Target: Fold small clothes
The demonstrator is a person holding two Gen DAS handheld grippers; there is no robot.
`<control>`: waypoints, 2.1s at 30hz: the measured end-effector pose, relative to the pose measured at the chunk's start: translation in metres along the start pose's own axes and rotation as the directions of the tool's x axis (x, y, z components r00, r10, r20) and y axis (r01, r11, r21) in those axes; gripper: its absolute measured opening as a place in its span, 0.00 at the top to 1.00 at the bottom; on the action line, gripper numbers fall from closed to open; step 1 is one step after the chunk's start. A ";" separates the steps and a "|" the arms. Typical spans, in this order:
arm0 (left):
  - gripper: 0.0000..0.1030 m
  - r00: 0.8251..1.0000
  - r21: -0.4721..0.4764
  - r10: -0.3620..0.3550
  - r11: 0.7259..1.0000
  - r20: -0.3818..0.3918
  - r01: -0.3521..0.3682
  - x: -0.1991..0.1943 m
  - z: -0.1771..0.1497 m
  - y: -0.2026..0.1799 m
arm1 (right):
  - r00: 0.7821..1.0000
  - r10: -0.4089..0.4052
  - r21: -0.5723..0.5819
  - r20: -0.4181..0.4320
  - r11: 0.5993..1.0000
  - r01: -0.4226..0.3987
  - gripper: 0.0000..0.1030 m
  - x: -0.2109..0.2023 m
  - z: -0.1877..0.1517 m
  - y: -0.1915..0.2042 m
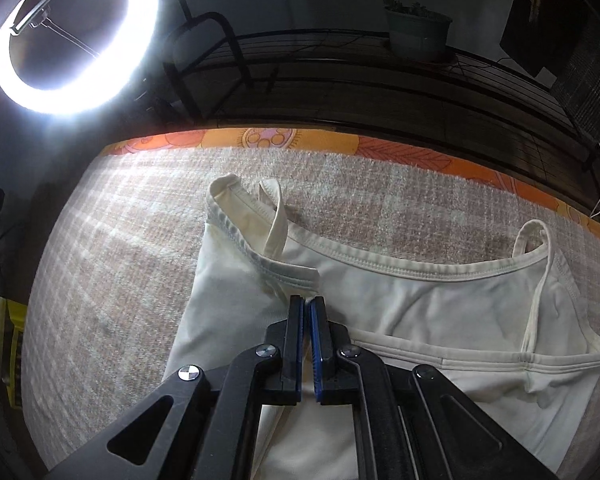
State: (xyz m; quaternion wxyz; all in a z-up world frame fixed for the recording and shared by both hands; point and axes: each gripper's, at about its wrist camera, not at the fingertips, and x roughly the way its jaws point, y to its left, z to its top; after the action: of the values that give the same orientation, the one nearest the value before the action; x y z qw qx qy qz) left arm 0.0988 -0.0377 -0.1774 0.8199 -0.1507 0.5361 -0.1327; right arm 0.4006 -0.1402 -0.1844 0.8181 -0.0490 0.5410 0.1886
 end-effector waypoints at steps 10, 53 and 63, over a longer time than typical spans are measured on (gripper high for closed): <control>0.94 1.000 0.037 0.012 0.999 -0.007 -0.012 0.002 -0.008 -0.006 | 0.997 0.006 0.028 0.077 1.000 -0.008 0.75 -0.033 -0.004 -0.017; 0.56 0.994 0.407 -0.108 0.908 0.006 0.096 0.053 -0.054 -0.181 | 0.932 0.121 0.277 0.343 0.935 -0.223 0.55 -0.180 -0.171 -0.267; 0.59 0.999 0.504 -0.011 0.864 0.046 -0.014 0.070 -0.062 -0.212 | 0.936 0.152 0.283 0.317 0.927 -0.247 0.51 -0.136 -0.145 -0.259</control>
State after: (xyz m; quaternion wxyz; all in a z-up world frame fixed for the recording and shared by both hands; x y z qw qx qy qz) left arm 0.0571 -0.2653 -0.1770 0.8433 0.0658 0.4636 -0.2638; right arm 0.3214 -0.4558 -0.1529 0.8618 0.1676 0.4407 0.1873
